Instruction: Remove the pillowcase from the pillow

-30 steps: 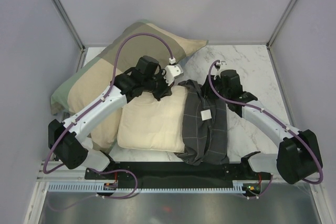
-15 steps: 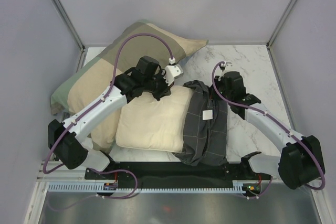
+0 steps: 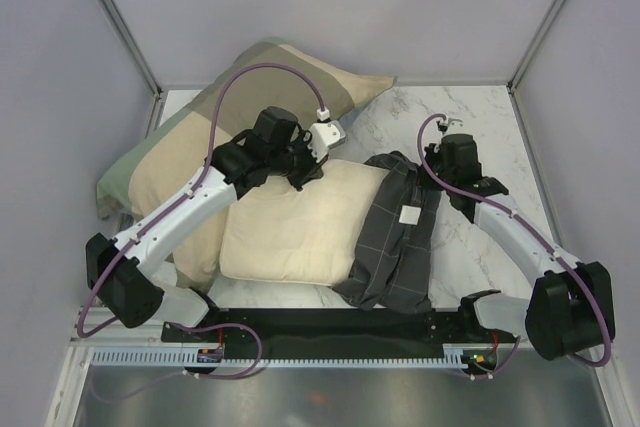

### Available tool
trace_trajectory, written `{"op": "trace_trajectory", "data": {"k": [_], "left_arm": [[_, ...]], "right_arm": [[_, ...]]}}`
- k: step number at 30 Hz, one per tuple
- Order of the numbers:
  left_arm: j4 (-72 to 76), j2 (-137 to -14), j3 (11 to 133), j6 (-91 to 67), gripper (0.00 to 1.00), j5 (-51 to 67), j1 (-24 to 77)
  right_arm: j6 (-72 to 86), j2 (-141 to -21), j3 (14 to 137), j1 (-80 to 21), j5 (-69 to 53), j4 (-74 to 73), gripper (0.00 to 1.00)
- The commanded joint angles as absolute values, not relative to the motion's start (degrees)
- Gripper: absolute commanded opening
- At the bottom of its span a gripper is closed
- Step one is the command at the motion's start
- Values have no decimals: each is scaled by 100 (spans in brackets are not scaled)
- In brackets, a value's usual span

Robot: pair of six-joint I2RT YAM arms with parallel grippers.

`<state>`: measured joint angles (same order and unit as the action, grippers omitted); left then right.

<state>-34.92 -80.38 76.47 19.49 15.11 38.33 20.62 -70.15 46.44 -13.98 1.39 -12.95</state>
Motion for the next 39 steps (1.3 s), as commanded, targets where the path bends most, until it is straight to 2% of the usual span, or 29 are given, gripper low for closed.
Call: {"op": "trace_trajectory", "data": {"k": [1,8,9,10,11,12,14,15,17,23,27,33,39], "left_arm": [[-2918,-7585,7769,2206,2,1134,3604],[-2813,-7620,7787,2066,2,1099,3437],[-2786,-7638,7778,2022,2,1020,3419],[-2769,-7638,7787,1995,2,802,3384],[-2725,-7646,7805,1917,2,635,3323],[-2646,-7629,7796,1890,2,476,3279],[-2523,-7603,7796,1698,2,107,3069],[-2462,-7559,7796,1627,2,27,2989],[-2330,-7550,7770,1486,2,-210,2752],[-2285,-7813,7796,1266,2,-466,2260],[-2320,-7858,7840,1178,2,-325,2127],[-2338,-7840,7849,1186,2,-290,2127],[-2382,-7892,7884,1186,2,-220,2127]], "right_arm": [[1740,-7250,4772,-1222,782,-1582,0],[1670,-7480,5036,-1204,721,-1661,0],[1653,-7453,5097,-1213,651,-1705,7],[1626,-7288,5202,-1204,537,-1766,21],[1574,-7164,5247,-1222,345,-1775,50],[1582,-7006,5273,-1204,90,-1775,67],[1608,-6444,5352,-1213,9,-1793,88],[1600,-6251,5379,-1204,-130,-1802,94],[1582,-5706,5396,-1204,-263,-1863,98],[1669,-5054,4888,-1204,-1300,-1951,97],[1907,-5124,4124,-1222,-1511,-1680,95],[2539,-5475,3165,-1362,-2117,-529,93],[2742,-5792,2690,-2494,-1838,359,94]]}}
